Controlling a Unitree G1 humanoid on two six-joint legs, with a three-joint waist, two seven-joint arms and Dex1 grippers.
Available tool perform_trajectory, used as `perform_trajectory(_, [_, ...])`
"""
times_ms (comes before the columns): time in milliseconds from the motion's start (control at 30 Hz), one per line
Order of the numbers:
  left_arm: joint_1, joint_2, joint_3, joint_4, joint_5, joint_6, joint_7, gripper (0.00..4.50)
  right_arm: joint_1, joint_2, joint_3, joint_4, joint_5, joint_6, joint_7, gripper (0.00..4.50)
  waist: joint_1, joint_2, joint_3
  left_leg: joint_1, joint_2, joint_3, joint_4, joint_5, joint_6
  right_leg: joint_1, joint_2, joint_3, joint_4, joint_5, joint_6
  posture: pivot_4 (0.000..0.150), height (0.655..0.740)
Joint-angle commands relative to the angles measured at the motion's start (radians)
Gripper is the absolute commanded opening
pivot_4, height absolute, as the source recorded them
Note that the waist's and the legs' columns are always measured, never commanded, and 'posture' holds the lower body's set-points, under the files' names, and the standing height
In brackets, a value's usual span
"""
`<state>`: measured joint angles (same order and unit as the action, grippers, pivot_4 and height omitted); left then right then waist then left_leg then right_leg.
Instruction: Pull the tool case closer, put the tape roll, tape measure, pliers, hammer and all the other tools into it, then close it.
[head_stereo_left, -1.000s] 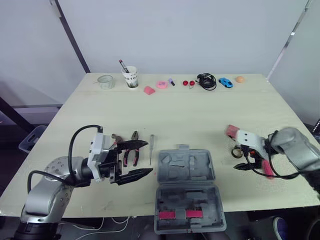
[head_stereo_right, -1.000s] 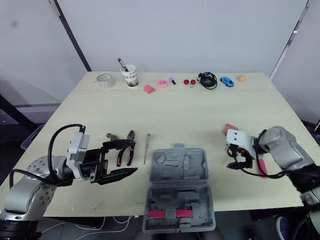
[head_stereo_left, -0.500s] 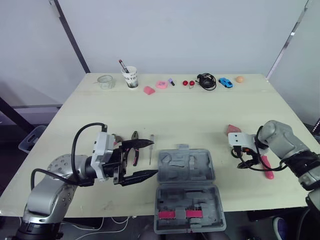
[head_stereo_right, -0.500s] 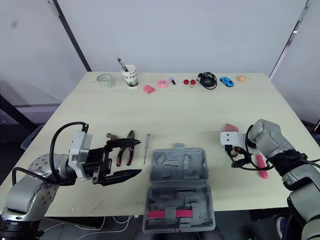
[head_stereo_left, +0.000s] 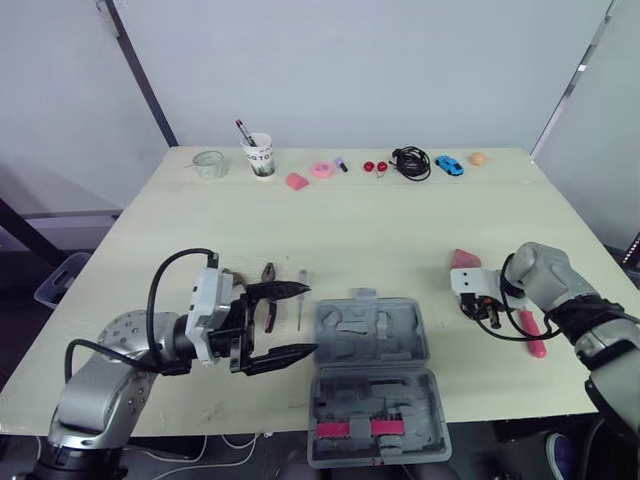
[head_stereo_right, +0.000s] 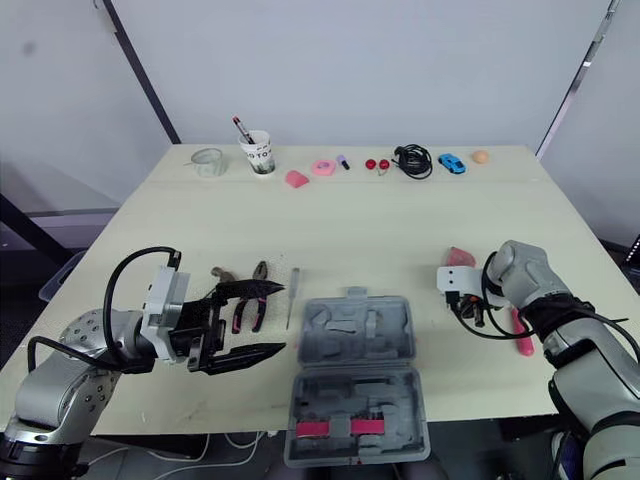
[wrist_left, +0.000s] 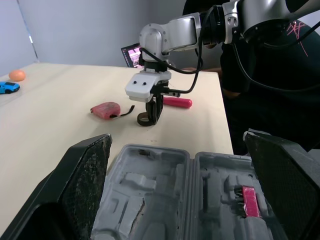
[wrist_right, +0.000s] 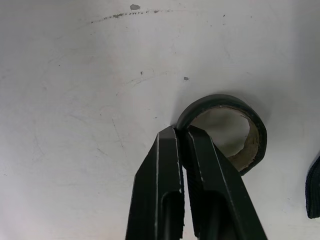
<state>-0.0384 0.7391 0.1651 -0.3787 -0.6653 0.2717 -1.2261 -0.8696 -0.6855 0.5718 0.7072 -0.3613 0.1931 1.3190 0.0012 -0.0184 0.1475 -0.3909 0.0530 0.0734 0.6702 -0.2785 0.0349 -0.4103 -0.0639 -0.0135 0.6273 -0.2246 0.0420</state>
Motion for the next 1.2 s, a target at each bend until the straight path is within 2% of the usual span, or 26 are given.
perform_trajectory(33, [0.001, 0.002, 0.009, -0.005, 0.005, -0.027, -0.005, 4.5, -0.012, -0.019, -0.018, -0.023, -0.014, -0.003, 0.02, 0.02, 0.0, 0.0, 0.0, 0.0, 0.0, 0.0, 0.0, 0.0, 0.0, 0.0, 0.0, 0.0, 0.0, 0.0, 0.0, 0.15, 0.74])
perform_trajectory(200, [0.009, -0.006, 0.011, 0.003, 0.014, -0.043, 0.005, 4.5, -0.017, -0.05, -0.018, -0.133, -0.026, -0.002, 0.071, 0.02, -0.005, 0.001, 0.0, 0.0, 0.0, 0.0, 0.0, 0.0, 0.0, 0.0, 0.0, 0.0, 0.0, 0.0, 0.0, 0.15, 0.74])
perform_trajectory(400, [0.051, -0.017, 0.041, 0.003, 0.026, -0.061, 0.046, 4.5, -0.029, -0.042, -0.012, -0.357, -0.025, 0.069, 0.17, 0.02, -0.019, 0.001, 0.0, 0.0, 0.001, 0.0, 0.0, 0.0, 0.0, 0.0, 0.0, 0.0, 0.001, 0.0, 0.001, 0.15, 0.74])
perform_trajectory(500, [0.093, -0.022, 0.074, -0.008, 0.023, -0.064, 0.065, 4.5, -0.045, -0.011, 0.001, -0.441, -0.032, 0.112, 0.197, 0.02, -0.016, 0.001, 0.0, 0.001, 0.001, 0.0, 0.0, 0.0, 0.0, 0.0, 0.001, 0.0, 0.001, 0.0, 0.0, 0.15, 0.74])
perform_trajectory(633, [0.163, -0.042, 0.141, -0.045, 0.001, -0.051, 0.13, 4.5, -0.115, 0.098, 0.048, -0.505, -0.047, 0.174, 0.234, 0.02, -0.018, 0.001, 0.0, 0.001, 0.002, 0.0, 0.0, 0.0, 0.0, -0.001, 0.001, 0.0, 0.001, 0.0, 0.0, 0.15, 0.74])
perform_trajectory(700, [0.179, -0.046, 0.151, -0.054, -0.002, -0.048, 0.143, 4.5, -0.133, 0.127, 0.058, -0.496, -0.05, 0.182, 0.236, 0.02, -0.018, 0.001, 0.0, 0.001, 0.002, 0.001, 0.0, 0.0, 0.0, -0.001, 0.001, 0.0, 0.002, 0.001, -0.001, 0.15, 0.74])
perform_trajectory(933, [0.353, -0.11, 0.252, -0.13, -0.011, -0.065, 0.233, 4.5, -0.272, 0.374, 0.137, -0.314, -0.057, 0.171, 0.202, 0.02, -0.018, 0.001, 0.0, 0.001, 0.002, 0.001, 0.0, 0.003, -0.005, -0.001, 0.0, -0.001, 0.003, 0.001, -0.002, 0.15, 0.74])
perform_trajectory(1200, [0.416, -0.123, 0.3, -0.14, -0.009, -0.077, 0.271, 4.5, -0.349, 0.57, 0.17, -0.118, -0.074, 0.094, 0.094, 0.02, -0.017, 0.001, 0.001, 0.001, 0.002, -0.001, 0.0, 0.003, -0.005, -0.002, 0.0, -0.001, 0.006, 0.001, -0.002, 0.15, 0.74])
